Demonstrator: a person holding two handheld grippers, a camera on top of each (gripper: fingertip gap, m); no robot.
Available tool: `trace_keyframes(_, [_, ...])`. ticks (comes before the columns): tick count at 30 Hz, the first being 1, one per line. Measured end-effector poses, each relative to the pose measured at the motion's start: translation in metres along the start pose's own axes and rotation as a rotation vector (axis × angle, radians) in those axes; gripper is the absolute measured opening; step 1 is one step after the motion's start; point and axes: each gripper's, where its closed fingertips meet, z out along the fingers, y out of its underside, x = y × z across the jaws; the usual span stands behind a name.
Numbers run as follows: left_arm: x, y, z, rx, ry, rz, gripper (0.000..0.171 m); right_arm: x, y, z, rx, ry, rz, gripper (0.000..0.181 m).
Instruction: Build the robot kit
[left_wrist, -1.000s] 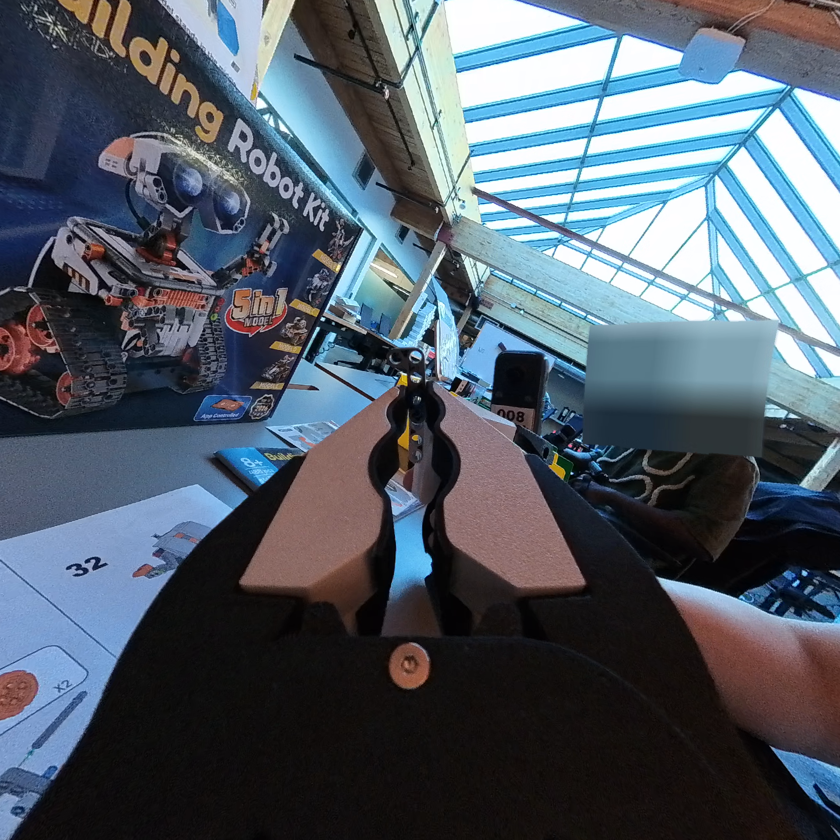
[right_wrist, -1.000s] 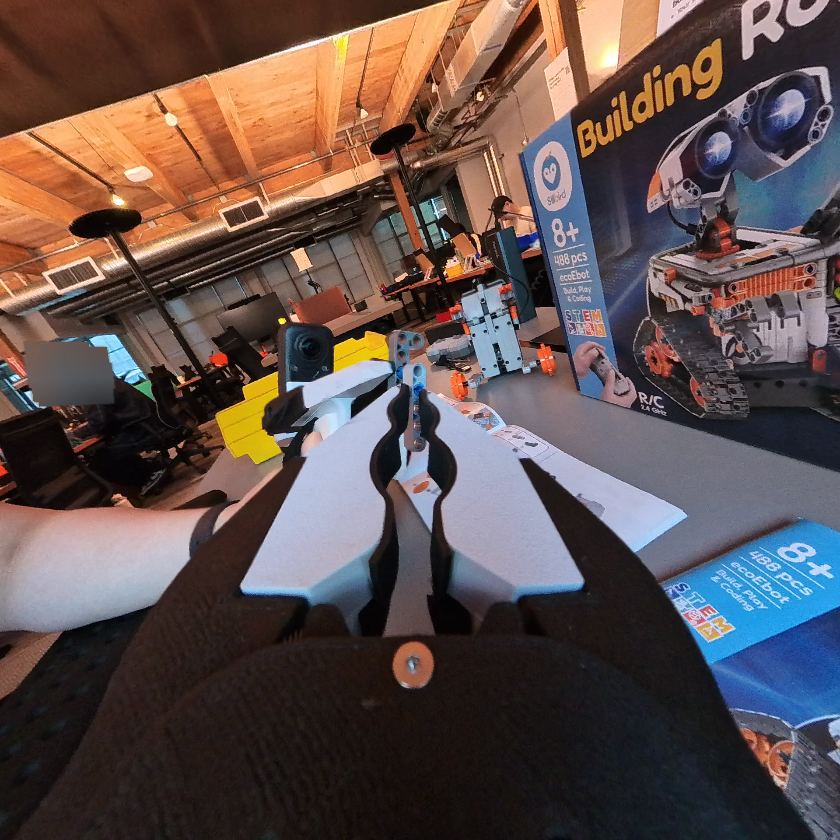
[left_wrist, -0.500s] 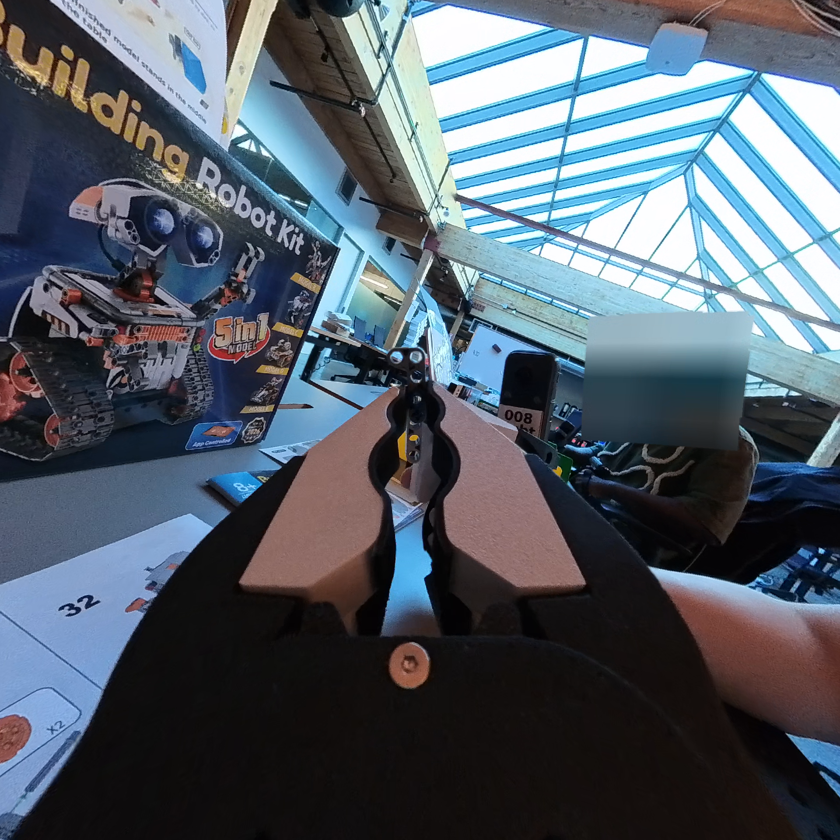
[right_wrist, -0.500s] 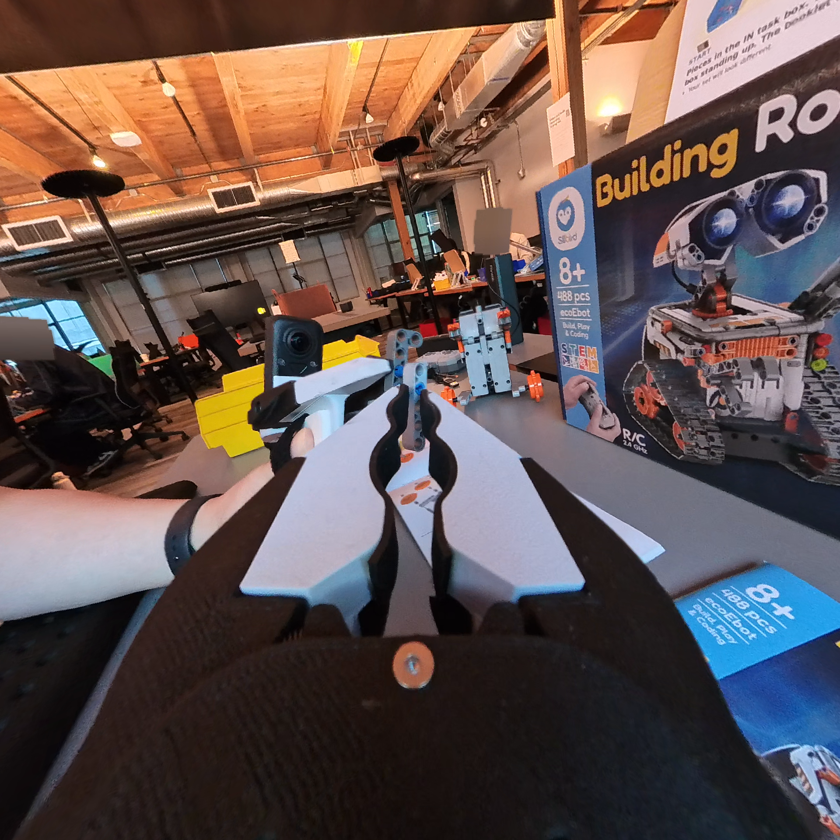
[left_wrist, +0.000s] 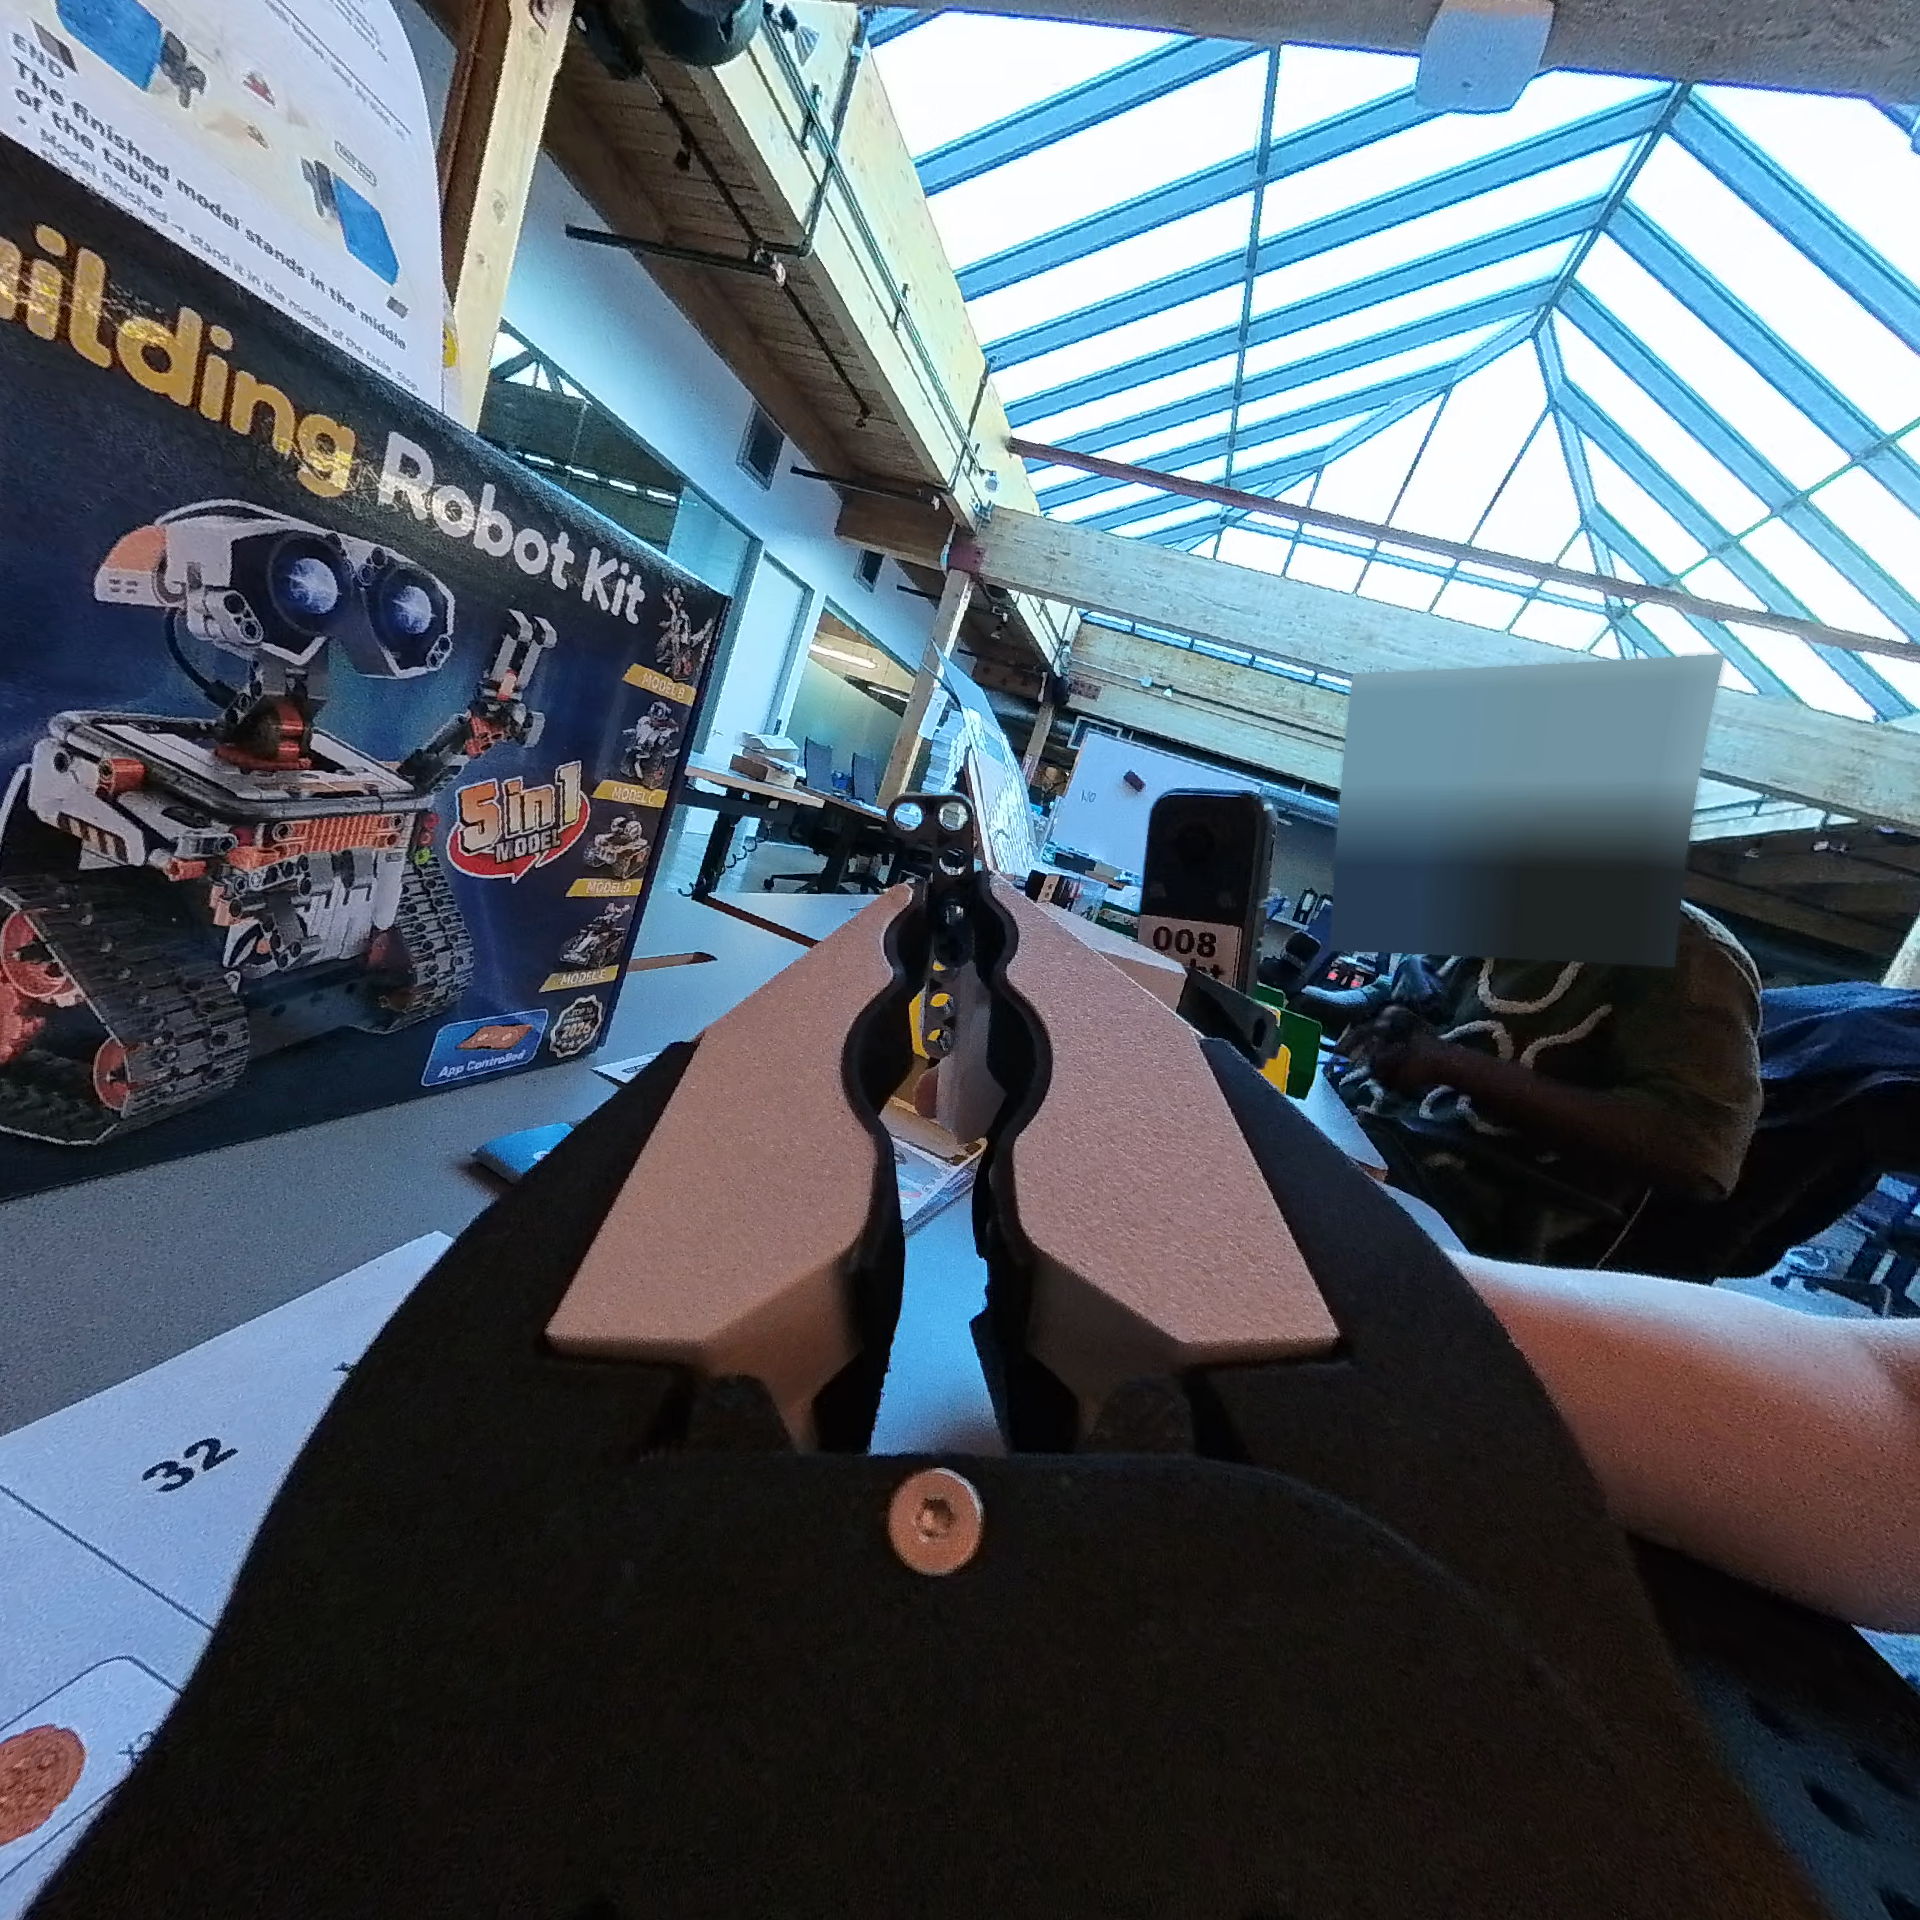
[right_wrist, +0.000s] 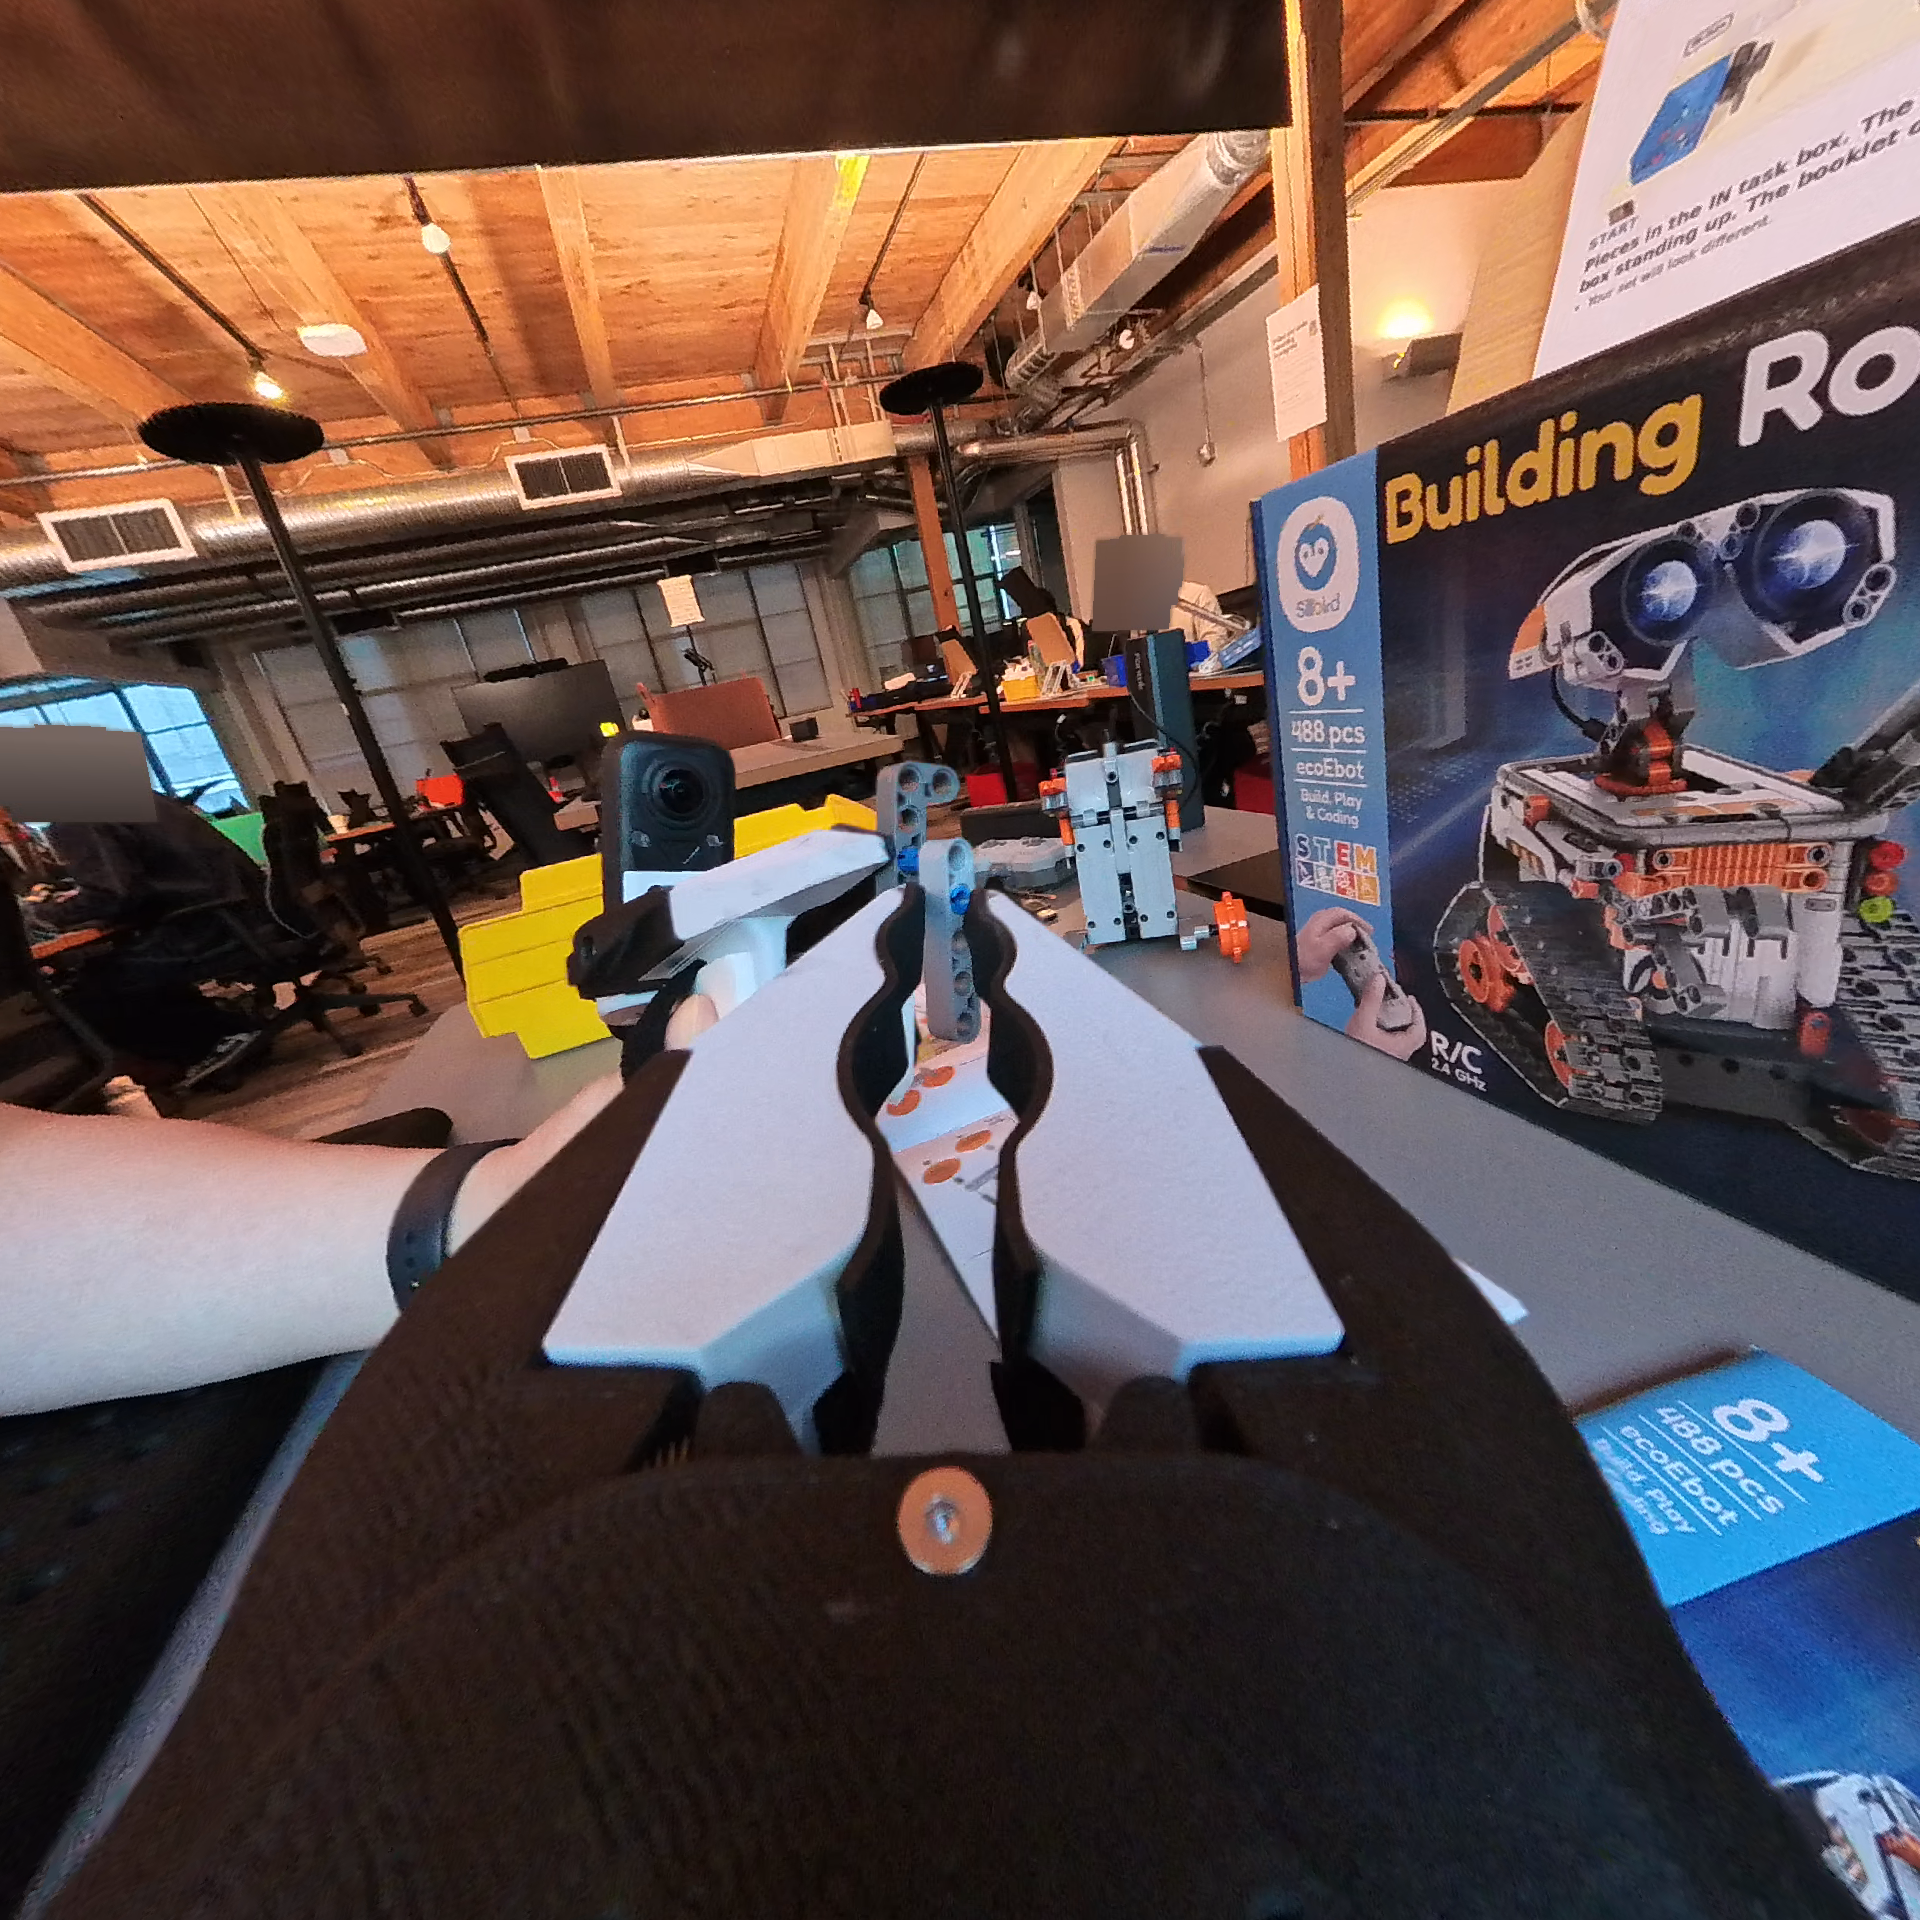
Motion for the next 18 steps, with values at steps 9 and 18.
trace_keyframes(9, [0.002, -0.003, 0.0, 0.013, 0.0, 0.011, 0.004, 0.002, -0.002, 0.001, 0.022, 0.01, 0.016, 0.016])
trace_keyframes(18, [0.009, -0.001, 0.001, 0.002, 0.063, -0.035, 0.004, -0.013, -0.007, 0.0, 0.02, -0.101, 0.058, 0.007])
